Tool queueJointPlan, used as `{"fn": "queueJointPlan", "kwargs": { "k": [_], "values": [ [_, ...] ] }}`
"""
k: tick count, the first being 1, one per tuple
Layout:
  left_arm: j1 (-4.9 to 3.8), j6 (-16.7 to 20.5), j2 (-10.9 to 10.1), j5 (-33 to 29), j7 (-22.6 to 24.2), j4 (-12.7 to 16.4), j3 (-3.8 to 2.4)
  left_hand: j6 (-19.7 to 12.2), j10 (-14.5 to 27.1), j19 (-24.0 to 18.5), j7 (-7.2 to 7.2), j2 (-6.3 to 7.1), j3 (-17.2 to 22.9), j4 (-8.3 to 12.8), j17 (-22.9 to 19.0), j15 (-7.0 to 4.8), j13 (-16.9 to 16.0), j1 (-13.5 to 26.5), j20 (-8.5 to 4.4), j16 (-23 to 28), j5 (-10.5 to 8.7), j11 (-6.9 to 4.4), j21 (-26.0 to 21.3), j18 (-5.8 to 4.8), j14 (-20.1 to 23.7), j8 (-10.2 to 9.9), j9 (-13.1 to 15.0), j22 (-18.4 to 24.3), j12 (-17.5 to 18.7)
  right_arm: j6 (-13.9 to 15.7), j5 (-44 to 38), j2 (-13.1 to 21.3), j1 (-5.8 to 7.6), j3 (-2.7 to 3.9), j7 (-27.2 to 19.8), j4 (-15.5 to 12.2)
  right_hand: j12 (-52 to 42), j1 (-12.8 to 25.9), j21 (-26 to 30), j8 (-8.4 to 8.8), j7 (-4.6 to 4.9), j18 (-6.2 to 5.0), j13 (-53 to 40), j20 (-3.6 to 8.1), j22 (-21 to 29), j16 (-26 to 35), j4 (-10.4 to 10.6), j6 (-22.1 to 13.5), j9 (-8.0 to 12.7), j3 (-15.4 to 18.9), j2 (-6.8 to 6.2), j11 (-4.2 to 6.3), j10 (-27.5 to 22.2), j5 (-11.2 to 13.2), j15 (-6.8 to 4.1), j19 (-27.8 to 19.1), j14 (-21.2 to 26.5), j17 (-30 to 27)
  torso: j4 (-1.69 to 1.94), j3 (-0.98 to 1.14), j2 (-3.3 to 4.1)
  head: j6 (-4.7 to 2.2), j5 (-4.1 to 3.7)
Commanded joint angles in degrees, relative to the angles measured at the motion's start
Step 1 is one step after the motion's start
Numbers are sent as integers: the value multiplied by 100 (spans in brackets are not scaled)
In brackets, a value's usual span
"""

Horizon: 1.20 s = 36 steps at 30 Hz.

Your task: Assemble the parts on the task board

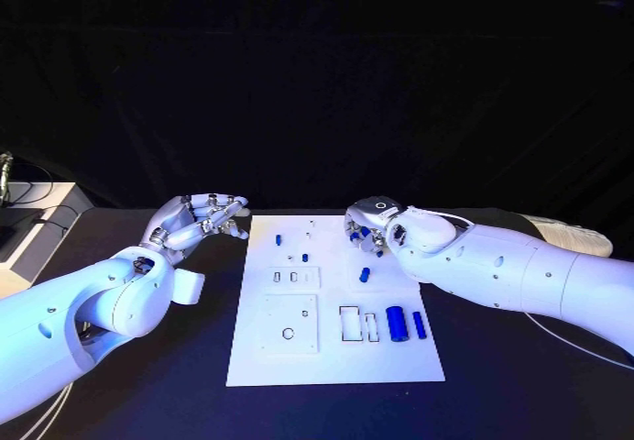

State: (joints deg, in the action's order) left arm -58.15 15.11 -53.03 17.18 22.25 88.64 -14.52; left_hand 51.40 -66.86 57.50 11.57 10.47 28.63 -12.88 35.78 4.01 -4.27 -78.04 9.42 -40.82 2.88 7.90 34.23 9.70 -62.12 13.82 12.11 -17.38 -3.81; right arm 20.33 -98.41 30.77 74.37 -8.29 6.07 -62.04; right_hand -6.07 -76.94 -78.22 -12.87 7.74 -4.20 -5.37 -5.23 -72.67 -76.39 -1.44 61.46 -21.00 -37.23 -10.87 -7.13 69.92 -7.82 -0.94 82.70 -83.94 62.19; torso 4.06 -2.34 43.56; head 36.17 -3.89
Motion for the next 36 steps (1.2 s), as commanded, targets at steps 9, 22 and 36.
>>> {"fn": "queueJointPlan", "kwargs": {
  "k": [9, 22, 36],
  "values": [
    [-2, -50, 12, -36, 40, -3, -6, 18, 26, -47, 18, -30, 23, 13, 9, -16, 2, 0, -10, -49, 20, -12, 42, 55, 32, -29, 9, -19, -6, 835, -128, -70, 19, 47, 117, -188, -27, -194, -62, -38, -7, 75, -240, 64, -73, -39, -61, 42, -38, 46, 113, 386, 422, 59, -37, 31, -135, 13, -1, -10, 36, -77, 10],
    [-2, -84, 57, -31, 34, -10, -7, 18, 26, -52, 15, -21, 20, 15, 11, -17, 2, 6, -10, -53, 20, -13, 49, 55, 34, -30, 10, -24, -6, 1227, -129, -614, 17, 98, 288, 204, 48, -170, -62, 6, 20, 76, -256, 58, -81, -49, -66, -42, -53, 25, 90, 355, 347, -17, -18, 23, -132, -6, 29, -24, 63, -112, 12],
    [-1, -105, 127, -20, 30, -49, -8, 15, 28, -63, 10, -12, 19, 21, 12, -19, 3, 11, -9, -59, 20, -16, 60, 55, 40, -33, 11, -32, -4, 1437, -145, -1025, -16, 107, 426, 684, 69, -174, -78, 21, 27, 81, -264, 52, -107, -62, -86, -67, -59, 18, 59, 348, 333, -46, -11, 30, -134, 6, 117, -92, 106, -151, 1]
  ]
}}
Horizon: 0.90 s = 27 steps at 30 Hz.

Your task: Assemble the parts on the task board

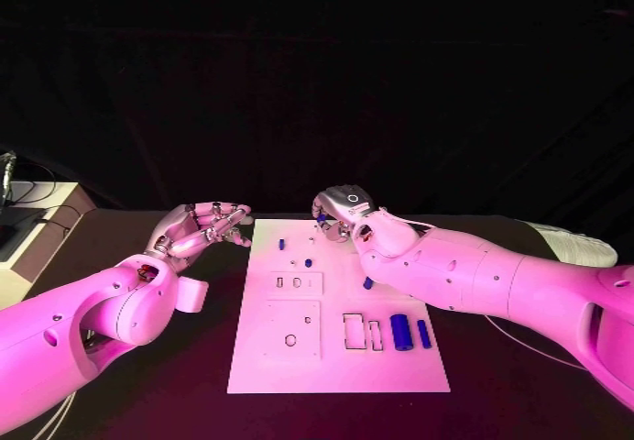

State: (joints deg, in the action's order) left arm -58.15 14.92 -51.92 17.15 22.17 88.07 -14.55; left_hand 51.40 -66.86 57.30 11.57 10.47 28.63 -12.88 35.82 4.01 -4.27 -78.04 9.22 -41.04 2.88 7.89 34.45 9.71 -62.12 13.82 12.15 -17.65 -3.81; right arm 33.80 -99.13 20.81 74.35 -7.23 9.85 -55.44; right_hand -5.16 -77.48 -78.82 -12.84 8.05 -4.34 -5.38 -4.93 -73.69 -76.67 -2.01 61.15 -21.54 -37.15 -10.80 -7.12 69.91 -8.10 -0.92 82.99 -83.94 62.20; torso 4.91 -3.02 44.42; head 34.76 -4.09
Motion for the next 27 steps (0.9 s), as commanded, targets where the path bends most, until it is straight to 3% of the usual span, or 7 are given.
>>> {"fn": "queueJointPlan", "kwargs": {
  "k": [1, 13, 20, 27],
  "values": [
    [-1, -87, 16, -18, 36, 8, -6, 15, 28, -43, 10, -12, 20, 21, 8, -19, 3, 11, 11, -37, 20, -16, 38, 55, 40, -33, 7, -5, -4, 57, -70, -39, -20, 1, 42, 30, -16, -112, -19, 21, 0, 94, -266, 19, -5, -37, -29, -40, -7, 12, 43, 343, 330, -15, -10, -1, -134, 3, 39, -30, 27, -16, 18],
    [-1, -85, 8, -16, 28, -5, -6, 12, 32, -48, 11, -11, 23, 26, 9, -20, 4, 9, 11, -40, 20, -15, 45, 55, 43, -36, 7, -9, -1, -246, -55, -21, -52, 1, -11, -6, 3, -93, -16, 33, 7, 93, -269, 14, -3, -39, -22, -57, -10, 14, 30, 334, 313, -1, 1, -5, -134, -6, 76, -79, 77, 5, -10],
    [-1, -78, 7, -16, 25, -11, -6, 8, 38, -54, 11, -13, 27, 30, 10, -20, 6, 8, 11, -44, 21, -15, 52, 56, 46, -39, 7, -14, 2, -309, -55, -10, -53, 1, -2, 2, 5, -90, -19, 34, 8, 94, -270, 13, -8, -41, -22, -58, -11, 16, 26, 333, 312, 1, 2, -4, -135, -3, 68, -66, 91, 20, 12],
    [-1, -76, -1, -16, 21, -7, -6, 8, 38, -54, 11, -13, 27, 30, 10, -20, 6, 8, 11, -44, 21, -15, 52, 56, 46, -39, 7, -14, 2, -296, -58, -13, -53, 1, 10, 31, 9, -83, -16, 36, 9, 93, -272, 12, -4, -41, -20, -61, -12, 18, 19, 332, 311, 3, 5, -7, -134, -7, 84, -81, 103, 15, -10]
  ]
}}
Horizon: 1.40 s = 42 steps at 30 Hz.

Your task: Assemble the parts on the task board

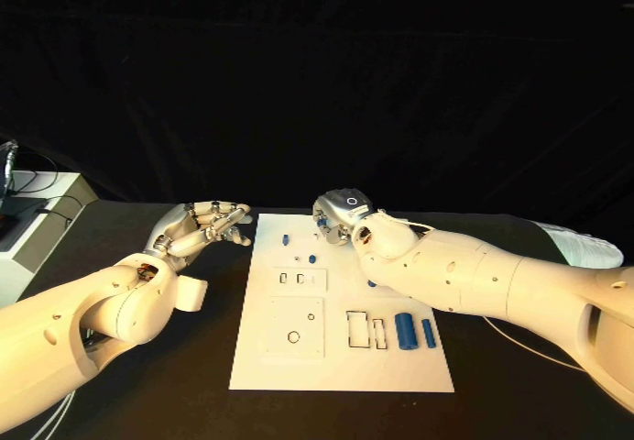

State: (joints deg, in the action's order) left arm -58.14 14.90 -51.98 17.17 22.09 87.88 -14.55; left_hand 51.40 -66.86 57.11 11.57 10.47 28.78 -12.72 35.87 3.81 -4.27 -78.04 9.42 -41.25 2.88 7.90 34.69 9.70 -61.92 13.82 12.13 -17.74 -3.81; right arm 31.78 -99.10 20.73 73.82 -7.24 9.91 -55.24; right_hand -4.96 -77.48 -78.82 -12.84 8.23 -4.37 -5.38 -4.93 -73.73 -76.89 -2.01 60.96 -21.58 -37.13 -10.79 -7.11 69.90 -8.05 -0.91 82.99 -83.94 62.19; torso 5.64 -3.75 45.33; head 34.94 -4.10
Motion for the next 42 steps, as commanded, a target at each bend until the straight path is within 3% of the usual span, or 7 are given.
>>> {"fn": "queueJointPlan", "kwargs": {
  "k": [1, 30, 34, 42],
  "values": [
    [-2, -75, 5, -18, 28, 12, -6, 9, 38, -34, 11, -13, 11, 14, 5, 0, 6, 8, -9, -22, 21, -15, 27, 56, 25, -39, 8, -5, 2, -94, -61, -9, -1, 2, 3, 17, -11, -82, -16, 36, -10, 96, -272, 12, 0, -19, -20, -42, -8, 16, 19, 331, 312, -1, 5, -6, -134, -6, 14, -10, 13, -4, -10],
    [-3, -136, 48, -17, -27, -37, -6, -2, 54, -51, 19, -14, 16, 18, 7, 4, 10, 19, -8, -31, 19, -9, 46, 56, 34, -48, 9, -18, 8, -141, -58, -151, 40, 2, -5, 210, 50, -56, 3, 75, 13, 90, -274, -3, 19, -31, -5, -101, -13, -3, 8, 305, 250, 0, 29, -25, -131, -12, 16, -32, 50, 1, 5],
    [-3, -138, 51, -15, -31, -39, -6, -2, 54, -51, 19, -14, 16, 18, 7, 4, 10, 19, -8, -31, 19, -9, 46, 56, 34, -48, 9, -18, 8, -268, -47, -162, 43, 2, -38, 224, 91, -29, 9, 105, 33, 89, -270, -18, 22, -41, 3, -145, -14, -4, -27, 281, 201, 20, 50, -33, -131, -11, 16, -35, 49, 5, 7],
    [-3, -149, 55, -15, -46, -44, -6, -7, 60, -59, 19, -13, 17, 20, 7, 6, 11, 24, -7, -35, 19, -7, 55, 56, 39, -52, 9, -24, 10, -322, -30, -183, 49, 2, -64, 269, 157, 94, 257, 346, 157, 20, -133, -130, 335, 27, 87, -487, 29, -110, -203, 134, -280, 68, 172, -203, -65, -230, 20, -40, 55, 5, 5]
  ]
}}
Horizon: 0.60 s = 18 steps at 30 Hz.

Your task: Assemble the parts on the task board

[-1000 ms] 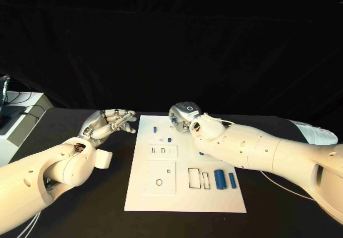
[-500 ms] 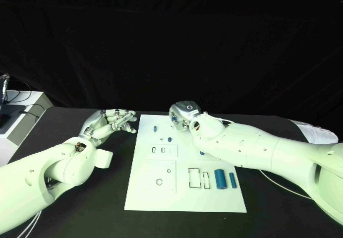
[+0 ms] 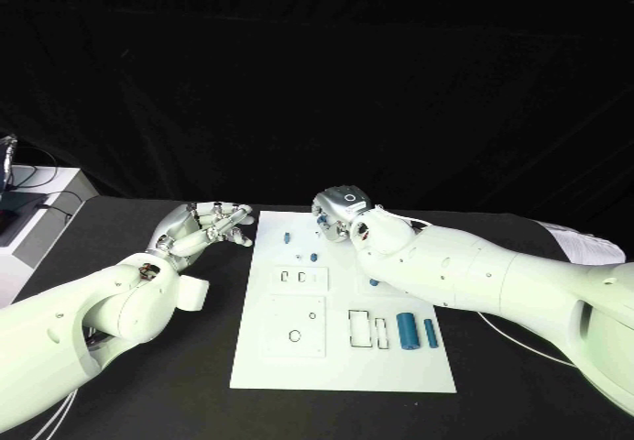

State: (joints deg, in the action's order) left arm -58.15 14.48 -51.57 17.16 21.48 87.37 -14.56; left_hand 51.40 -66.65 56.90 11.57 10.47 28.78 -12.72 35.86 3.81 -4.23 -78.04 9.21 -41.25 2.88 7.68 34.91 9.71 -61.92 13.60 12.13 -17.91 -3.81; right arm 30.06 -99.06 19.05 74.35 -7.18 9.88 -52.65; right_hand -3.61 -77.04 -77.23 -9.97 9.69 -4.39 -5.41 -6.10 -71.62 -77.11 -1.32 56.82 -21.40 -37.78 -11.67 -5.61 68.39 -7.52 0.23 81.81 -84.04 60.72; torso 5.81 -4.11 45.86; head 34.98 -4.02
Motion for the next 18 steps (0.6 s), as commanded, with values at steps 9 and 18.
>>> {"fn": "queueJointPlan", "kwargs": {
  "k": [9, 18],
  "values": [
    [-3, -115, 14, -14, 2, -4, -5, -15, 50, -46, 23, -11, 17, 22, 9, 7, 9, 29, 16, -38, 18, 17, 41, 54, 43, -35, 9, -12, 13, -106, -22, -9, -1, -3, -68, 10, 15, 56, 561, 171, 69, -103, 67, -103, 705, 272, 37, -219, 23, -56, -233, -122, -699, 47, 133, -369, 80, -531, 7, -8, 11, -7, -6],
    [-2, -122, 17, -14, -5, -15, -5, -19, 55, -50, 24, -15, 19, 21, 9, 9, 10, 32, 17, -40, 18, 19, 45, 54, 46, -38, 9, -15, 15, -15, -15, 76, -1, -3, -61, -124, 13, 53, 600, 186, 67, -112, 88, -109, 747, 296, 41, -236, 25, -36, -242, -125, -744, 48, 134, -387, 94, -577, 7, -9, 11, -14, -6]
  ]
}}
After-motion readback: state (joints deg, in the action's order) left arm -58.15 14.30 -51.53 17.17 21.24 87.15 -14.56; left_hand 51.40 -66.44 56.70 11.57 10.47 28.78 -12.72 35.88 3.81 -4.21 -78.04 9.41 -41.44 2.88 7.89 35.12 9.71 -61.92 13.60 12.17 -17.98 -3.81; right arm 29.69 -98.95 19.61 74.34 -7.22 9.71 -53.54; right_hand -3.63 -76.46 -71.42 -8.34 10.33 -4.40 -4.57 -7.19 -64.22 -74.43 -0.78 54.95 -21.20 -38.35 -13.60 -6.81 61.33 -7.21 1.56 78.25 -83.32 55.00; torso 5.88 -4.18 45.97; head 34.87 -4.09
